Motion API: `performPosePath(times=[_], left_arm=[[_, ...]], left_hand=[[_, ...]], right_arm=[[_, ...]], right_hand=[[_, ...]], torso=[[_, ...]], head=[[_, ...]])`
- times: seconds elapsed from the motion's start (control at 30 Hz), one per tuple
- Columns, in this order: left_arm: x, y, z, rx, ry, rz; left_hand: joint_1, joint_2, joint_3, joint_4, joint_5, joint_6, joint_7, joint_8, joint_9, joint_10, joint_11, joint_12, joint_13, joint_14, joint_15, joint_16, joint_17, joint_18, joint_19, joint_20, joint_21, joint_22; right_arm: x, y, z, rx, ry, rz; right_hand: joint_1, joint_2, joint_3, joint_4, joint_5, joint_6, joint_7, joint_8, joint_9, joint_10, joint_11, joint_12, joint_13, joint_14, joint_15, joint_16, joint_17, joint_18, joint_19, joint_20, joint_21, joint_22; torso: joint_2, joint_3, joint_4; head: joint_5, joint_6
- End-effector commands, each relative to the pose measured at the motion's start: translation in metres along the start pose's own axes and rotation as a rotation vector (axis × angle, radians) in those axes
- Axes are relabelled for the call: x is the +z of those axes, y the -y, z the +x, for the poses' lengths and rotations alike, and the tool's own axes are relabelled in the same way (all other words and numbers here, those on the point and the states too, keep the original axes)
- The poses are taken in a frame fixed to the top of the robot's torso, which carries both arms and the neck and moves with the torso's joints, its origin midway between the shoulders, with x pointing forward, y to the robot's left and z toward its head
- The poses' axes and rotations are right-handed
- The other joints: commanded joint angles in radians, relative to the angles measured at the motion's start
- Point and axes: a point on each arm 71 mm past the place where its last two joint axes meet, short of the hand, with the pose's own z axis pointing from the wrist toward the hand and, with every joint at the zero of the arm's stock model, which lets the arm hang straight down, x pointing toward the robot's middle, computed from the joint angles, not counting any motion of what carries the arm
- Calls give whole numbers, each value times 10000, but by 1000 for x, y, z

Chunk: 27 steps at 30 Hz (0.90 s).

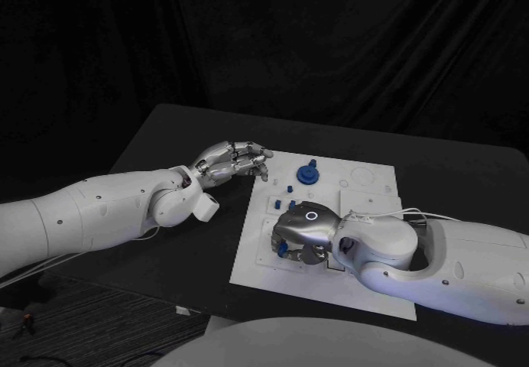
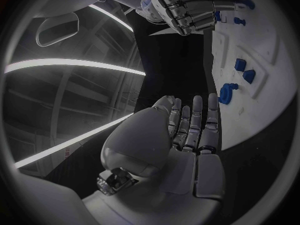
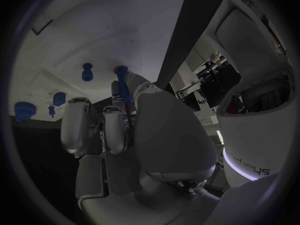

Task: Assemble the parts on the task board

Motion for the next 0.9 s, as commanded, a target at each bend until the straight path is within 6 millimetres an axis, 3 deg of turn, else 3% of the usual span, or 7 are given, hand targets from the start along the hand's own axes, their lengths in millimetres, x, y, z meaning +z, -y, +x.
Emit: performPosePath(times=[0.03, 0.23, 0.37, 0.47, 0.67, 0.77, 0.9], left_arm=[[1, 0, 2, -172, -121, 69], [0, -1, 2, -184, -130, 37], [0, -2, 2, -194, -140, 4], [0, -2, 2, -200, -144, -22], [0, -3, 2, -212, -154, -59], [0, -3, 2, -219, -161, -72], [0, -3, 2, -225, -163, -91]], left_hand=[[-116, 15, 43, -7, 63, 68, 32, -61, -9, 79, -6, -52, -15, -1, 24, -45, -14, 72, -91, 3, -36, 102], [-117, 15, 62, -12, 63, 67, 34, -61, -10, 81, -6, -56, -20, -1, 24, -49, -15, 71, -97, 1, -37, 106], [-123, 11, 99, -21, 63, 65, 37, -62, -12, 87, -2, -66, -30, -1, 24, -56, -18, 68, -107, -2, -39, 116], [-123, 11, 99, -21, 63, 65, 37, -62, -12, 87, -2, -66, -30, -1, 24, -56, -18, 68, -107, -2, -39, 116], [-128, 7, 120, -26, 61, 64, 39, -62, -14, 90, 3, -71, -36, 1, 26, -58, -19, 65, -114, -3, -40, 121], [-136, 2, 158, -35, 62, 59, 45, -65, -17, 95, 7, -81, -46, 8, 30, -61, -21, 61, -124, -4, -41, 131], [-136, 2, 158, -35, 62, 59, 45, -65, -17, 95, 7, -81, -46, 8, 30, -61, -21, 61, -124, -4, -41, 131]], right_arm=[[-1, -1, 4, -20, -109, 101], [-1, 0, 5, -26, -147, 135], [-1, 0, 5, -37, -208, 119], [-1, 0, 6, -37, -217, 109], [0, 0, 6, -35, -212, 97], [0, 0, 6, -26, -167, 102], [-1, 1, 5, -5, -42, 106]], right_hand=[[-19, 0, 2, -41, 17, 75, -18, 9, 18, 701, -621, 35, 16, 501, -53, 58, -10, -6, 104, -51, 34, 1816], [-251, -108, 23, 34, -82, -433, 136, -289, -63, 255, -442, -226, -38, 434, 80, -44, -174, 21, 15, 18, -154, 1762], [-566, -319, 29, 197, -145, -1166, 345, -327, -192, -461, -183, -476, -58, 324, 304, -152, -363, 65, -132, 199, -435, 1685], [-629, -378, 50, 229, -214, -1459, 384, -326, -244, -666, -138, -477, -38, 293, 347, -159, -388, 78, -163, 259, -468, 1676], [-710, -436, 35, 266, -323, -1645, 378, -302, -273, -1000, -76, -507, -37, 246, 404, -188, -452, 104, -223, 321, -574, 1647], [-783, -482, -89, 259, -502, -1983, 363, -316, -329, -1745, -2, -550, -44, 160, 424, -237, -559, 149, -328, 378, -758, 1596], [-853, -418, -459, 240, -732, -2665, 198, -307, -475, -2622, 109, -491, -36, 34, 433, -308, -715, 189, -460, 406, -973, 1541]], torso=[[5, 4, -2], [1, 0, 7], [-3, 1, 8], [-1, 1, 5], [-5, -1, 5], [1, 1, 13], [0, 2, 5]], head=[[0, -2], [-19, -2], [5, -2], [2, -2], [-7, -2], [-7, -2], [5, -2]])
